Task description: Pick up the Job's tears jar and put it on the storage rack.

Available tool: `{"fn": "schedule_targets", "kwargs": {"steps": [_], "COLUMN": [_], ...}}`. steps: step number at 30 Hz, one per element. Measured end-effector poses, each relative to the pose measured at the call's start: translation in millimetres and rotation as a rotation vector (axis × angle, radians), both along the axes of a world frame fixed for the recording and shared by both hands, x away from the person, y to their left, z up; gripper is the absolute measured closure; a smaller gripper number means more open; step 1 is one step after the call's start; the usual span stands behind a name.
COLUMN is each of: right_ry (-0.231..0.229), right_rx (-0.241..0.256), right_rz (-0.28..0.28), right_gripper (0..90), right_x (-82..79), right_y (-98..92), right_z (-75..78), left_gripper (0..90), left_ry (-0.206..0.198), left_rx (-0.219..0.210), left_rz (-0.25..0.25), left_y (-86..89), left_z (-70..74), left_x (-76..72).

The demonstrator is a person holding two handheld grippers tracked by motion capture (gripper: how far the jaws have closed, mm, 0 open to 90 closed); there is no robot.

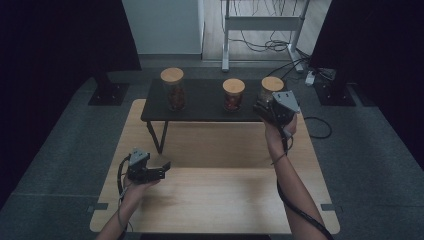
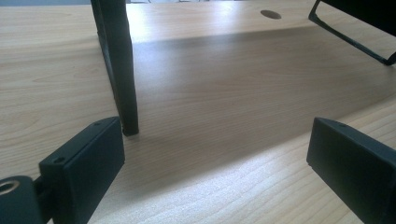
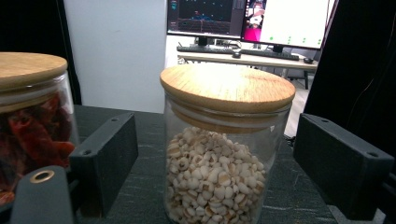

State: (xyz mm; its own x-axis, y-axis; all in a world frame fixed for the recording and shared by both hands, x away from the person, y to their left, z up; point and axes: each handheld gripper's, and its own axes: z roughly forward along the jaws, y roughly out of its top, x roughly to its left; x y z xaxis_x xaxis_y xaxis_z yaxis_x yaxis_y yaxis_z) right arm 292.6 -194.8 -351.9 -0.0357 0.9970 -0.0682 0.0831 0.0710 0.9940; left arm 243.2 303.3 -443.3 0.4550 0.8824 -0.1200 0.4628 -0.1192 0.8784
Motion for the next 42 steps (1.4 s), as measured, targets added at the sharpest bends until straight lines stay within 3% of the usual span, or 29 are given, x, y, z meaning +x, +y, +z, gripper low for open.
{"fn": "schedule_targets", "kwargs": {"steps": [10, 21, 42], "right_ry": [-0.003, -0.011, -0.039], "right_rx": [-0.002, 0.008, 0.034], "right_rz": [-0.007, -0.018, 0.031], "right_gripper": [13.9, 11.7, 10.7], "right_x": [-7.4, -21.7, -71.8], "right_y": [1.3, -1.9, -15.6], "right_z": [2.5, -7.0, -43.4], "left_gripper": [3.8, 3.8, 3.8], "left_ry": [-0.004, -0.003, -0.002], "left_rx": [0.001, 0.007, 0.015], "left_rz": [0.000, 0.000, -0.015], "left_y": [0.7, 2.2, -0.4], "left_z": [1.1, -0.1, -1.6], "left_x": [-1.8, -6.1, -8.7]}}
